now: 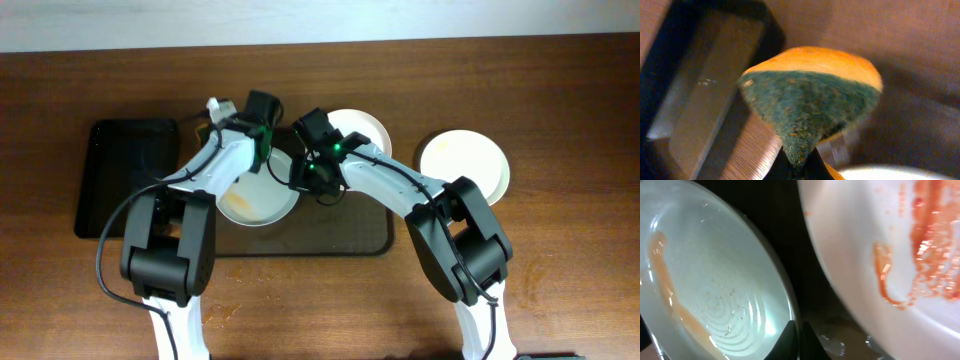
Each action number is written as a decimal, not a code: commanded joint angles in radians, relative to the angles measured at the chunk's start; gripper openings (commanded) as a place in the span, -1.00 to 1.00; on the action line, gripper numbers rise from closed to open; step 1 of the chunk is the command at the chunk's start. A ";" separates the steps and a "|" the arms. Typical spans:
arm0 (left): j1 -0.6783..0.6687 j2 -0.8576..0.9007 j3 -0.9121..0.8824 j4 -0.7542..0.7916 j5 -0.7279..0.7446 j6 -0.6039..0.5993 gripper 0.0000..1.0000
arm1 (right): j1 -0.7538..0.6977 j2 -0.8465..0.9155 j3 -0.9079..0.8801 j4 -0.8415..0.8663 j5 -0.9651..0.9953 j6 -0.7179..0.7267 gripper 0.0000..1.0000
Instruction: Clean dirty plates on tray and stack at the side
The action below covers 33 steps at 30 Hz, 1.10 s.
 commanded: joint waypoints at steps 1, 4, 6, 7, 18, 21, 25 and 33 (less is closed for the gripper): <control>0.011 -0.042 0.119 -0.079 -0.056 0.020 -0.99 | -0.007 0.010 -0.014 -0.017 0.048 -0.012 -0.91; 0.011 -0.061 0.179 -0.155 0.028 0.021 -0.99 | -0.008 0.009 -0.014 -0.018 0.038 -0.018 -0.91; 0.012 -0.061 0.185 -0.179 0.134 0.021 -0.99 | -0.015 -0.005 -0.003 -0.026 -0.019 -0.083 -0.92; 0.012 -0.061 0.185 -0.192 0.180 0.021 -0.99 | -0.017 -0.017 0.007 -0.038 -0.026 -0.125 -0.92; 0.026 -0.061 0.185 -0.164 0.376 0.100 -0.99 | -0.001 -0.294 0.158 -0.438 0.396 -0.500 -0.91; 0.052 -0.061 0.185 -0.158 0.425 0.100 -0.99 | 0.026 -0.351 0.158 -0.497 0.631 -0.499 -0.91; 0.070 -0.061 0.185 -0.157 0.455 0.100 -0.99 | 0.105 -0.357 0.157 -0.509 0.923 -0.453 -0.91; 0.103 -0.061 0.183 -0.159 0.566 0.099 -0.99 | 0.356 -0.357 0.157 -0.550 1.497 -0.312 -0.92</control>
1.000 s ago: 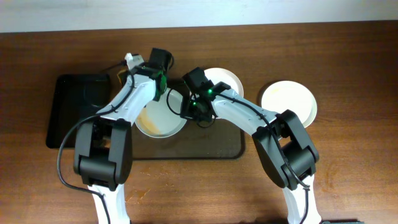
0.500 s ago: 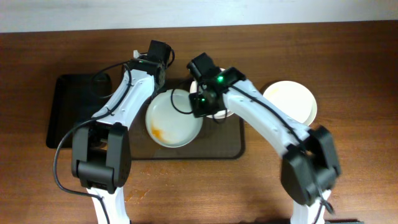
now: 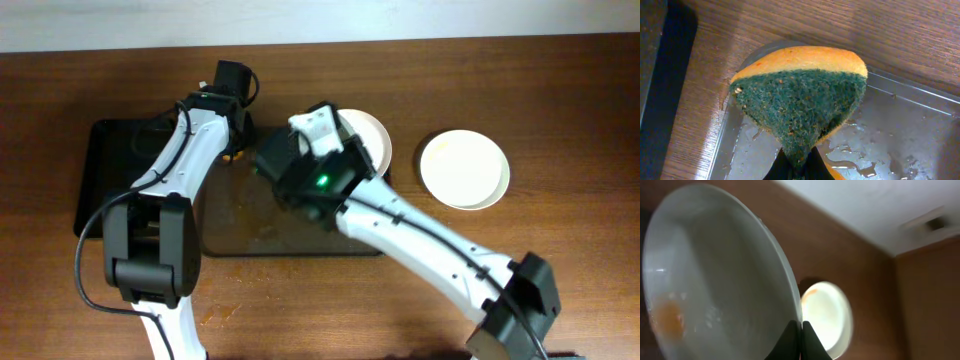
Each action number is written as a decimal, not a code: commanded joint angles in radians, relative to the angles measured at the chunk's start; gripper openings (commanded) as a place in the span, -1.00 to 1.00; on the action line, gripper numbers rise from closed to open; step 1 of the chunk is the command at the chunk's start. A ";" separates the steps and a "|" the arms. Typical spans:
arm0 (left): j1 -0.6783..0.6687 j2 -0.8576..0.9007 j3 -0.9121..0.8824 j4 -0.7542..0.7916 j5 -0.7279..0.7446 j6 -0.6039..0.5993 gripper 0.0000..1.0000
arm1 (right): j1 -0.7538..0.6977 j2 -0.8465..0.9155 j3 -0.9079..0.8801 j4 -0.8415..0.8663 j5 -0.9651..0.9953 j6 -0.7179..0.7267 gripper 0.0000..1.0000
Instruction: Clean dirty plates on tray and stack at the side
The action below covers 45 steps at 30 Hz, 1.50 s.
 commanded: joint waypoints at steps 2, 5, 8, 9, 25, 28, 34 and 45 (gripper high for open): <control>0.010 -0.030 0.016 0.002 0.047 0.013 -0.99 | 0.072 -0.018 0.021 -0.003 0.270 0.069 -0.91; 0.010 -0.030 0.016 -0.002 0.047 0.013 -0.99 | 0.073 -0.018 0.021 -0.004 0.287 0.073 -0.92; 0.010 -0.030 0.016 -0.002 0.047 0.013 -0.99 | 0.071 -0.019 0.021 -0.004 0.312 0.127 -0.91; 0.010 -0.030 0.016 -0.002 0.047 0.013 -0.99 | 0.065 -0.019 0.021 -0.005 0.308 0.153 -0.92; 0.010 -0.030 0.016 -0.002 0.051 0.013 -0.99 | -0.994 -0.051 -0.075 -0.005 -0.771 0.031 -0.91; 0.010 -0.030 0.016 -0.002 0.051 0.013 -0.99 | -1.054 -0.045 -0.232 0.108 -0.825 0.007 -0.91; 0.010 -0.030 0.016 -0.002 0.066 0.013 -0.99 | -1.045 -0.047 -0.347 0.192 -1.042 -0.100 -0.35; 0.009 -0.030 0.016 -0.002 0.073 0.013 -0.99 | -0.837 -0.018 -0.320 0.308 -1.246 -0.095 0.02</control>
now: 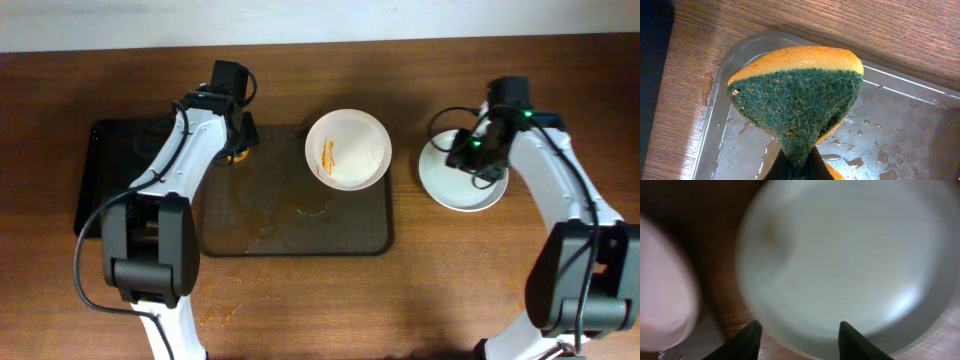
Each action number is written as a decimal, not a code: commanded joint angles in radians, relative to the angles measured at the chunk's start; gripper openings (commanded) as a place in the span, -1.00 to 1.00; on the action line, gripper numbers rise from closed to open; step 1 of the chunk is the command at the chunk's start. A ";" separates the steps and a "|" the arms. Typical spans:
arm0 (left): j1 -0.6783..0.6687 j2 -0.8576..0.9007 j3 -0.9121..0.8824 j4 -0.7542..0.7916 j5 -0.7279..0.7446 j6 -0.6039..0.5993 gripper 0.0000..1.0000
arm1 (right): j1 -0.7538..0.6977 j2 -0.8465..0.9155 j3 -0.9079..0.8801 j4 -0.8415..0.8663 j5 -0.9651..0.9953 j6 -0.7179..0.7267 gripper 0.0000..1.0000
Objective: Clean dirty plates on tray and stack at the side
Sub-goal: 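Grasp the remaining plate rim on the tray with the right gripper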
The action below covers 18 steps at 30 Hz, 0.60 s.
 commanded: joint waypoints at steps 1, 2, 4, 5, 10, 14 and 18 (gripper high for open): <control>0.003 -0.030 0.016 0.002 0.010 0.013 -0.99 | 0.165 0.009 0.018 0.064 -0.058 0.072 0.02; 0.004 -0.030 0.016 0.002 0.034 0.018 -0.99 | 0.227 0.013 0.018 0.097 0.002 0.213 0.01; 0.003 -0.030 0.016 0.002 0.101 0.097 -0.99 | 0.318 0.048 0.018 0.177 0.031 0.397 0.01; 0.003 -0.030 0.016 0.002 0.116 0.135 -0.99 | 0.331 0.067 0.018 0.188 0.031 0.432 0.01; 0.004 -0.030 0.016 -0.038 0.142 0.290 -0.99 | 0.355 0.234 0.018 0.226 -0.122 0.492 0.01; 0.004 -0.030 0.016 -0.039 0.143 0.290 -0.99 | 0.355 0.237 0.018 0.225 -0.134 0.492 -0.30; 0.004 -0.030 0.016 -0.039 0.142 0.290 -0.99 | 0.405 0.237 0.018 0.132 -0.226 0.434 -0.92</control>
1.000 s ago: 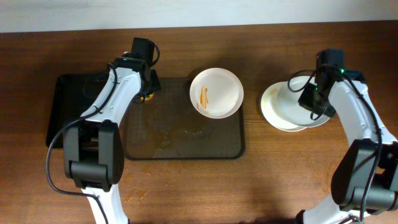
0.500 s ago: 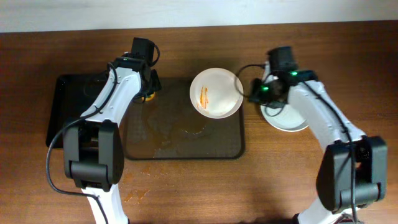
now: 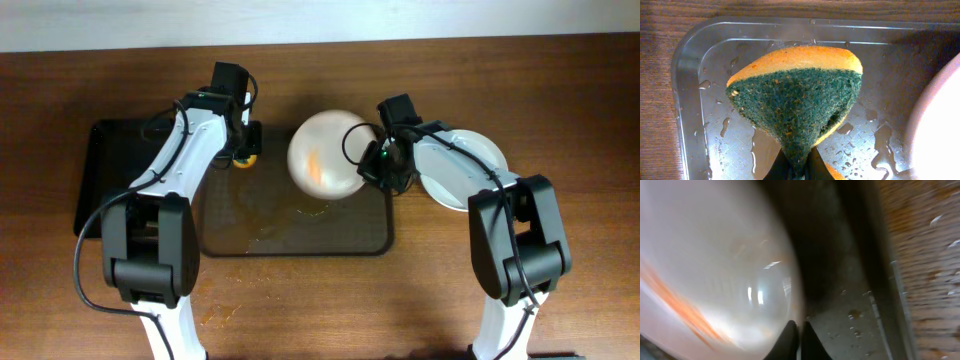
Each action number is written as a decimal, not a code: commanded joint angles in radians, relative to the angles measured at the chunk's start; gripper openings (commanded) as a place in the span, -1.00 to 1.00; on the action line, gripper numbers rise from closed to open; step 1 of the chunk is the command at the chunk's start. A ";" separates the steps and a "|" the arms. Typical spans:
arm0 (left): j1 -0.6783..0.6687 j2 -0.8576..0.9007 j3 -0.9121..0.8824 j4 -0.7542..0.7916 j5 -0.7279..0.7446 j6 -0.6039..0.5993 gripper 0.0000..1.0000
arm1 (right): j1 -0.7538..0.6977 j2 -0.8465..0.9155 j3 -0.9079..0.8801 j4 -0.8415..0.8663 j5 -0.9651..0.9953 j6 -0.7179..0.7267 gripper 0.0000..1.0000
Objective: Clean dirty plates on tray and stack at the side
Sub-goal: 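Grasp the remaining plate rim on the tray with the right gripper, then scrub the remaining plate with the sponge in the left gripper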
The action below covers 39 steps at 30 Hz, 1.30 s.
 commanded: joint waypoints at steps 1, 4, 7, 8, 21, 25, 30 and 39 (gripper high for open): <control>0.004 -0.030 0.016 0.002 0.014 0.017 -0.99 | 0.074 0.011 0.002 -0.075 -0.079 -0.050 -0.92; 0.004 -0.030 0.016 0.002 0.014 0.017 -0.99 | 0.113 0.008 0.014 -0.119 -0.100 -0.082 -0.85; 0.004 -0.030 0.016 0.010 0.014 0.017 -0.99 | 0.116 -0.011 0.101 -0.205 -0.022 -0.229 -0.43; 0.004 -0.030 0.016 0.013 0.014 0.017 -0.99 | 0.111 -0.013 0.161 -0.253 0.020 -0.306 -0.03; 0.004 -0.030 0.016 -0.011 0.015 0.016 -0.99 | 0.113 0.131 0.243 -0.075 0.076 -0.816 -0.19; 0.004 -0.030 0.016 -0.032 0.031 0.016 -0.99 | 0.129 0.171 0.243 -0.094 0.053 -0.705 -0.54; 0.004 -0.030 0.016 -0.046 0.064 0.016 -0.99 | 0.133 0.171 0.245 -0.110 0.053 -0.462 -0.92; -0.010 -0.023 -0.026 0.045 0.115 -0.042 -0.99 | 0.147 0.196 0.243 -0.051 0.116 -0.022 -0.92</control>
